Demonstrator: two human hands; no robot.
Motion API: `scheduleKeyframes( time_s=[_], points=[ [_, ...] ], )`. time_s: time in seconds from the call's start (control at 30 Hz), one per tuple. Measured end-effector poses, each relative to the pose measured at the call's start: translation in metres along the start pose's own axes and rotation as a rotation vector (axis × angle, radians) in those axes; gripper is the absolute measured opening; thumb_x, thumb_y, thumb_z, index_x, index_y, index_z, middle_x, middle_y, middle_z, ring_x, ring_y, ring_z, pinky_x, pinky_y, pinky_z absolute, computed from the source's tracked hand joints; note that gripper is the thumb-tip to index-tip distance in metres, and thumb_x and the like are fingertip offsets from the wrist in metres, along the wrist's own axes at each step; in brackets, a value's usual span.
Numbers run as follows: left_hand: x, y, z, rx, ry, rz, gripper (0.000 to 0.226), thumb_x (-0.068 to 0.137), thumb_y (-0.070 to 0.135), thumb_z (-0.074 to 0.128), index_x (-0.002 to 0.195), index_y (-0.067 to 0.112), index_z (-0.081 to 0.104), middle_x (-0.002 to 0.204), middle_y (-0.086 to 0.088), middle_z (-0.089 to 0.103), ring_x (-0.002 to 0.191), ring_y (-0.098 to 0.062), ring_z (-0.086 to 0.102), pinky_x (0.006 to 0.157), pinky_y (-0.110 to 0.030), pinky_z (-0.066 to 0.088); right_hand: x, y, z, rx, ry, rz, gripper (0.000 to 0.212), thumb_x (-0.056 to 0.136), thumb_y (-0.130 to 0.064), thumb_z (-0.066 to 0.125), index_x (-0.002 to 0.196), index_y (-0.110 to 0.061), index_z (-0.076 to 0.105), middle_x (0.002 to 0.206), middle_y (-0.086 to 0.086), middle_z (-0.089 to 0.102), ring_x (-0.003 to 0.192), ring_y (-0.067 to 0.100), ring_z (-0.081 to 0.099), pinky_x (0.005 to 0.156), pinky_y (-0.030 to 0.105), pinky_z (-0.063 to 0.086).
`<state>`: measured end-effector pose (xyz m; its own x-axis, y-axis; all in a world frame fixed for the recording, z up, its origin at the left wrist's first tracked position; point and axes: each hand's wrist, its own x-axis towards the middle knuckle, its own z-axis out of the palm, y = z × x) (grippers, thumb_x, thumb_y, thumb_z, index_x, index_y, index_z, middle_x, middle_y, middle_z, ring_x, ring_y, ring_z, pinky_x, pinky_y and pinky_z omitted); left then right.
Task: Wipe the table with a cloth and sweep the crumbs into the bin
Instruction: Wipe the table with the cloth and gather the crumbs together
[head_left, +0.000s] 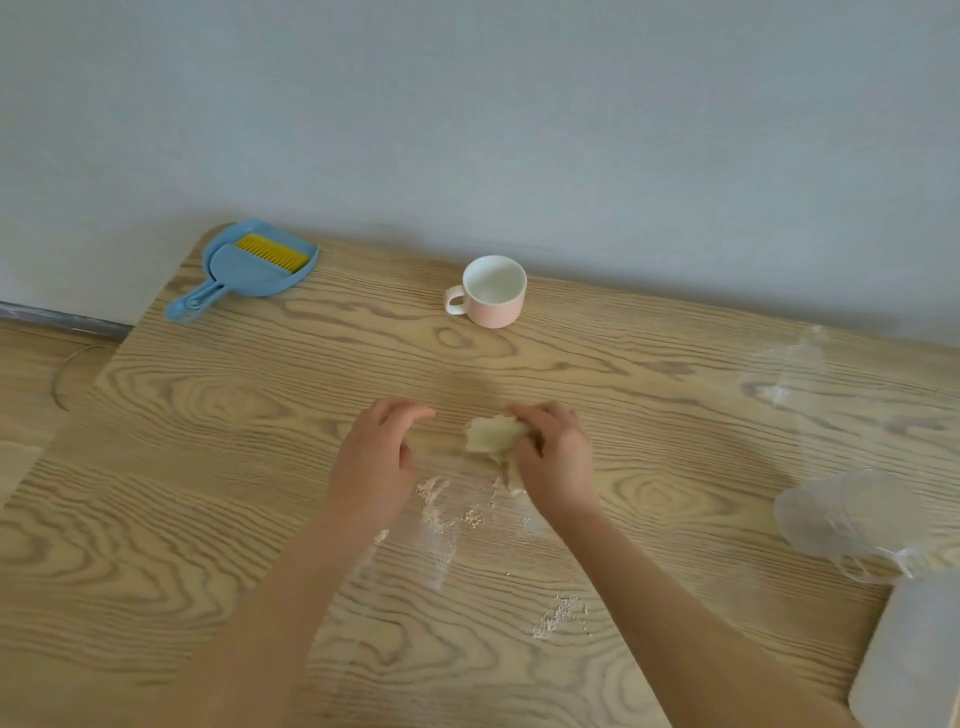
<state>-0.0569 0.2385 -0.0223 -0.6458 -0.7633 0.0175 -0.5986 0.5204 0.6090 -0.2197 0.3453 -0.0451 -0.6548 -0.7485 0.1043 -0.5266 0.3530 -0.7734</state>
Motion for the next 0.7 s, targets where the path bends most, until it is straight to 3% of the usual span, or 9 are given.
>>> scheduleKeyframes(
  time_s=[0.13, 0.23, 0.3, 0.43, 0.6, 0.7],
  points=[
    [0.005, -0.017, -0.018, 0.012, 0.033, -0.033, 0.046, 0.086, -0.006, 0.043, 0.119, 0.022, 0.058, 0.123, 0.011, 0.048, 0.116, -0.006, 0.042, 0.098, -0.023, 0.037, 0.052, 0.023, -0.024, -0.13, 0.134, 0.112, 0.041, 0.081, 0.0, 0.05, 0.119, -0.01, 0.063, 0.108, 0.008, 0.056, 0.103, 0.03, 0.05, 0.092, 0.04, 0.044],
    [0.011, -0.032, -0.029, 0.029, 0.037, -0.044, 0.045, 0.086, -0.006, 0.043, 0.12, 0.021, 0.057, 0.123, 0.009, 0.049, 0.118, -0.008, 0.042, 0.1, -0.024, 0.035, 0.073, 0.041, -0.025, -0.331, 0.042, 0.29, 0.047, 0.088, -0.005, 0.045, 0.133, -0.013, 0.05, 0.127, 0.009, 0.045, 0.114, 0.03, 0.042, 0.1, 0.037, 0.038],
    [0.013, -0.042, -0.035, 0.037, 0.033, -0.058, 0.047, 0.085, -0.006, 0.043, 0.12, 0.022, 0.057, 0.122, 0.01, 0.048, 0.118, -0.008, 0.042, 0.099, -0.022, 0.033, 0.075, 0.039, -0.012, -0.422, -0.001, 0.297, 0.047, 0.089, -0.005, 0.044, 0.135, -0.014, 0.048, 0.131, 0.01, 0.042, 0.115, 0.032, 0.039, 0.099, 0.037, 0.035],
    [0.015, -0.058, -0.042, 0.026, 0.004, -0.065, 0.05, 0.083, -0.006, 0.043, 0.12, 0.024, 0.056, 0.123, 0.012, 0.047, 0.12, -0.006, 0.04, 0.099, -0.02, 0.031, 0.068, 0.006, 0.035, -0.406, -0.066, 0.109, 0.047, 0.086, -0.001, 0.044, 0.13, -0.014, 0.054, 0.129, 0.008, 0.047, 0.11, 0.031, 0.039, 0.096, 0.035, 0.036],
    [0.017, -0.071, -0.052, 0.001, -0.019, -0.03, 0.048, 0.082, -0.007, 0.044, 0.119, 0.021, 0.058, 0.121, 0.007, 0.05, 0.117, -0.012, 0.044, 0.1, -0.03, 0.038, 0.048, -0.043, 0.093, -0.335, -0.276, -0.157, 0.046, 0.086, -0.001, 0.047, 0.126, -0.02, 0.059, 0.123, 0.0, 0.051, 0.102, 0.025, 0.04, 0.086, 0.037, 0.045],
    [0.017, -0.077, -0.06, 0.019, -0.028, -0.009, 0.046, 0.083, -0.007, 0.047, 0.119, 0.018, 0.059, 0.12, 0.005, 0.05, 0.115, -0.012, 0.045, 0.098, -0.027, 0.04, 0.018, -0.056, 0.108, -0.285, -0.396, -0.291, 0.04, 0.088, -0.005, 0.05, 0.121, -0.024, 0.063, 0.12, -0.004, 0.054, 0.097, 0.02, 0.04, 0.083, 0.033, 0.046]
  ],
)
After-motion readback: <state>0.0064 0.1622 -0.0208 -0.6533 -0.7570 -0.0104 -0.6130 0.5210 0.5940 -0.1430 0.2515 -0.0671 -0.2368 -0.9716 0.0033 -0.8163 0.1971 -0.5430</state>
